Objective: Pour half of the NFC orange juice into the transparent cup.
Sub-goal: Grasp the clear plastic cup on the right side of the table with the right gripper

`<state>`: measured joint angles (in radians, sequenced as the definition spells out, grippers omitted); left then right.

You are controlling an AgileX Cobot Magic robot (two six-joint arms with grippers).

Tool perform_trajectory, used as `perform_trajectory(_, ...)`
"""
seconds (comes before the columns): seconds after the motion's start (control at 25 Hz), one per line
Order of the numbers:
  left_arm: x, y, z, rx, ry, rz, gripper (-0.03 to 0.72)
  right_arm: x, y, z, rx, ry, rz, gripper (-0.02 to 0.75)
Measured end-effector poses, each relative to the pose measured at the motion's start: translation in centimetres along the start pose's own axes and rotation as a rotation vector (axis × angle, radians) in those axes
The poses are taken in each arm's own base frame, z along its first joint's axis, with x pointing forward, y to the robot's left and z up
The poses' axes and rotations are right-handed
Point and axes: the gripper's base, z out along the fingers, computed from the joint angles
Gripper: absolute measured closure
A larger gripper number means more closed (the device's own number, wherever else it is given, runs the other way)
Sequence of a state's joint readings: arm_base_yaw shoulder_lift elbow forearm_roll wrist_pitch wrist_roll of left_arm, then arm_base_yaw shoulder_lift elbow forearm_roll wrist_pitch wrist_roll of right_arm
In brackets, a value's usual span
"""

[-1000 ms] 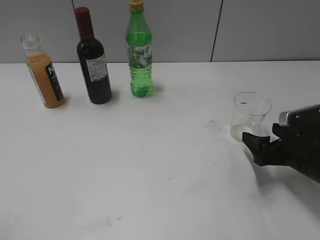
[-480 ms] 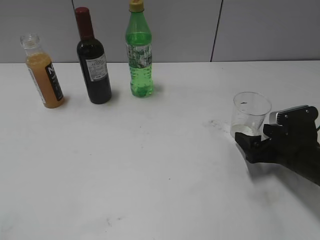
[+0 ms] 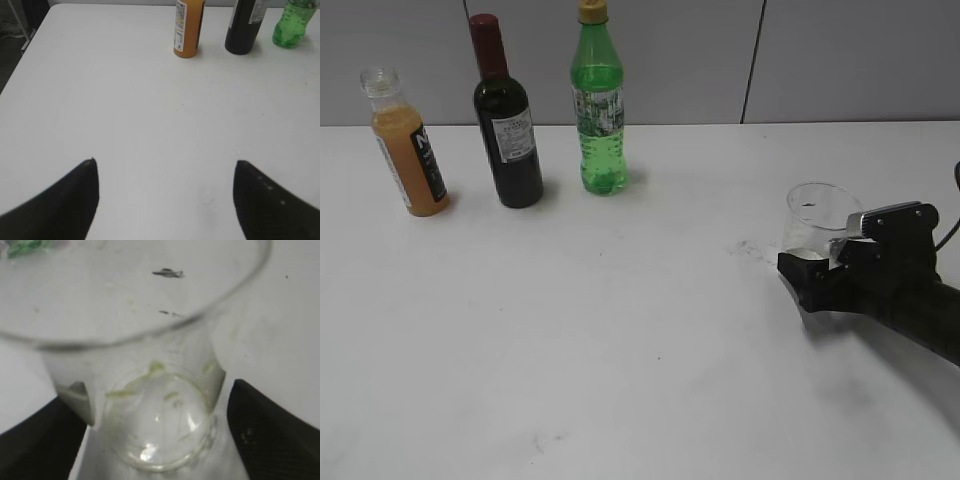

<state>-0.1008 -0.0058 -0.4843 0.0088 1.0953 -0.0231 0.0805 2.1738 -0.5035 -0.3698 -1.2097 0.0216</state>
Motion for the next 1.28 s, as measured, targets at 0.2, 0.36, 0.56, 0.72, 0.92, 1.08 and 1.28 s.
perform_trajectory(0.2, 0.0, 0.0, 0.0, 0.0, 0.0, 0.0, 0.036, 0.0, -0.3, 0.9, -0.002, -0.015, -0.001, 0.063)
perform_trajectory(0.36, 0.0, 0.0, 0.0, 0.0, 0.0, 0.0, 0.036, 0.3, -0.4, 1.4, -0.006, -0.024, 0.014, 0.063)
perform_trajectory(0.56, 0.0, 0.0, 0.0, 0.0, 0.0, 0.0, 0.036, 0.3, -0.2, 1.6, -0.034, -0.031, 0.012, 0.065)
perform_trajectory(0.72, 0.0, 0.0, 0.0, 0.0, 0.0, 0.0, 0.036, 0.2, -0.1, 1.8, -0.043, -0.033, 0.007, 0.071)
perform_trajectory(0.92, 0.0, 0.0, 0.0, 0.0, 0.0, 0.0, 0.036, 0.2, -0.1, 1.8, -0.043, -0.033, 0.008, 0.094)
perform_trajectory(1.08, 0.0, 0.0, 0.0, 0.0, 0.0, 0.0, 0.036, 0.2, -0.1, 1.8, -0.041, -0.032, 0.009, 0.15)
perform_trajectory(1.28, 0.0, 0.0, 0.0, 0.0, 0.0, 0.0, 0.036, 0.2, -0.2, 1.8, -0.035, -0.031, 0.011, 0.186)
